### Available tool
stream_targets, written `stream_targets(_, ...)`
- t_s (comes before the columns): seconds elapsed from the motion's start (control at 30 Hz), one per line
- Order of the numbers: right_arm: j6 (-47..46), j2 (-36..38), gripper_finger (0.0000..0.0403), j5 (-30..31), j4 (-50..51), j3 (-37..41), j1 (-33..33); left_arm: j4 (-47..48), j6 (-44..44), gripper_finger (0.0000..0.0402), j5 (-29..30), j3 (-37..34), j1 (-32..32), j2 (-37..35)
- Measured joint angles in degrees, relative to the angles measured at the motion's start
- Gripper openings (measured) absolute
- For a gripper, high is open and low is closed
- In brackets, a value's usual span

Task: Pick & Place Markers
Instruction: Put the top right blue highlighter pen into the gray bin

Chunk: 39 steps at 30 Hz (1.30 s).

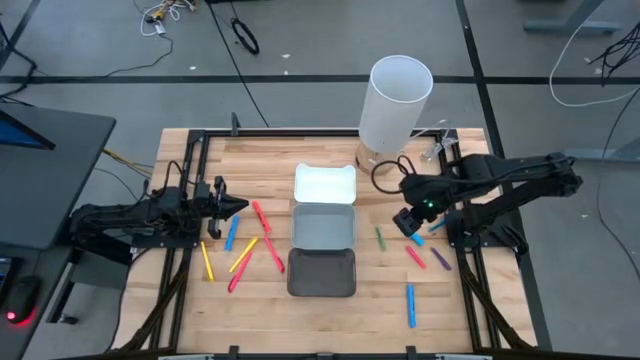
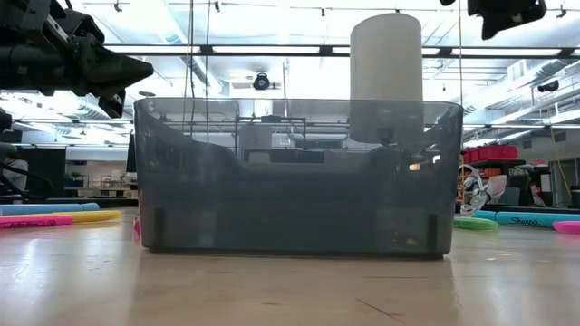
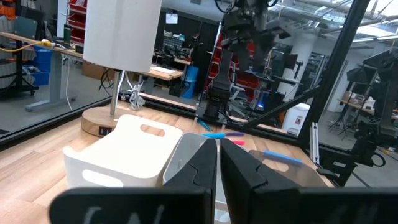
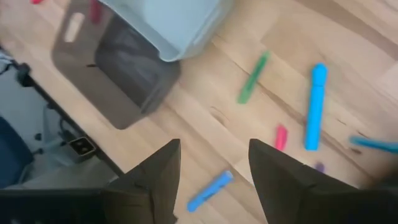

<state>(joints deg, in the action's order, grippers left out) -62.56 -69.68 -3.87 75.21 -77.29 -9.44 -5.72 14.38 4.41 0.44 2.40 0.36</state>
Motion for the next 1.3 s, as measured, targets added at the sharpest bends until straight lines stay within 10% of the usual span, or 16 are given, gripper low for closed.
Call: stream_targets(1.3,0.4,-0.1,0.0193,4.5,6.9,9.4,-2.0,0.0,0.0,0.0023,0.0,0.0,0.0,0.0)
